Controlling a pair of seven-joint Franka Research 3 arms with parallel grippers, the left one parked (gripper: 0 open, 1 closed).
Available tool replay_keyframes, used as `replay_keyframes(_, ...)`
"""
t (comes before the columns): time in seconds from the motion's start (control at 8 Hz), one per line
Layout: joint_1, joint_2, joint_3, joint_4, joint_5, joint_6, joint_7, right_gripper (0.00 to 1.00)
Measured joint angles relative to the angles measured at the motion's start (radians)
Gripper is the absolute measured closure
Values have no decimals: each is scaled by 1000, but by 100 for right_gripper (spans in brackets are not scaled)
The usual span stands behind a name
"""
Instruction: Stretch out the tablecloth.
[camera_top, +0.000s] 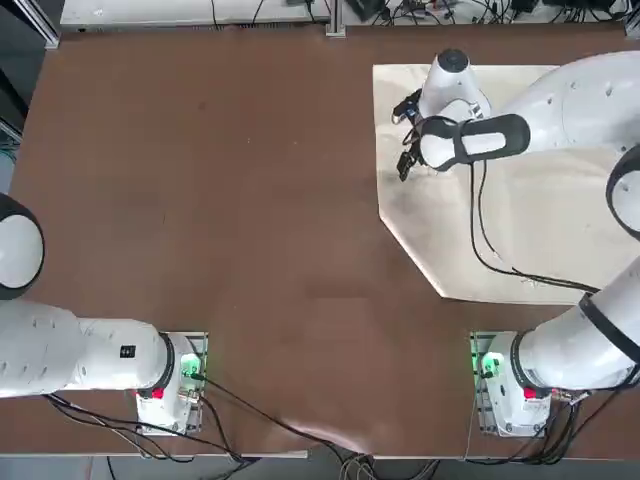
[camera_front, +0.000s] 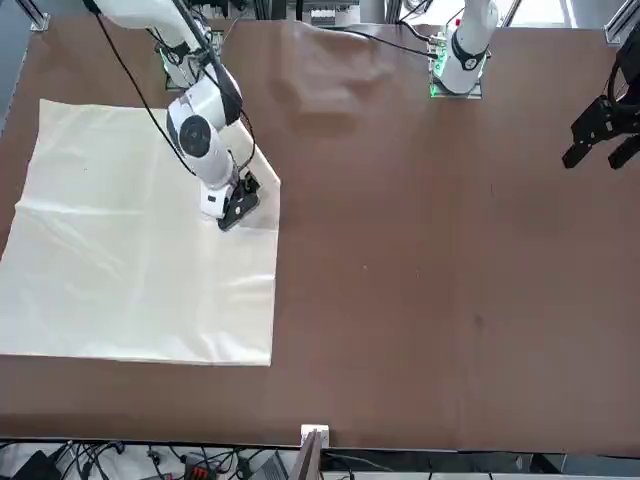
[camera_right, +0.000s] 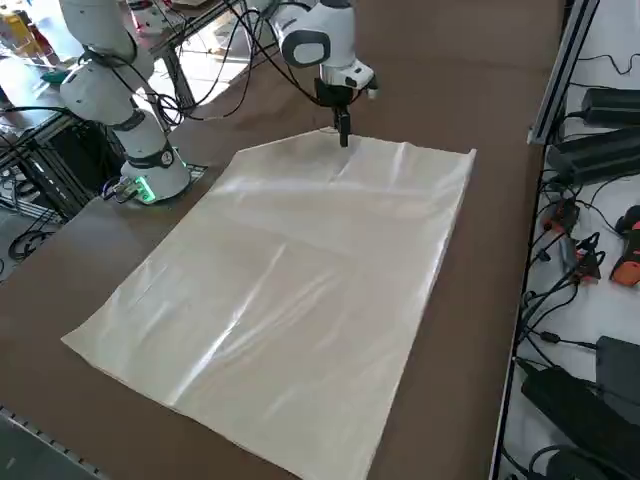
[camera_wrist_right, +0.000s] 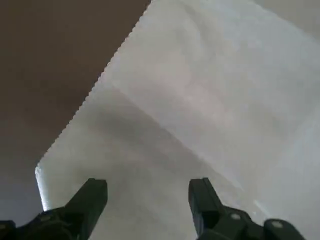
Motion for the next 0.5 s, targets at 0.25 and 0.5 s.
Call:
replay_keyframes(0.25,72,-11,1,-30,-2,10,-1,0)
replay_keyframes(0.5,137,-39,1,-80,-2,23,0,0)
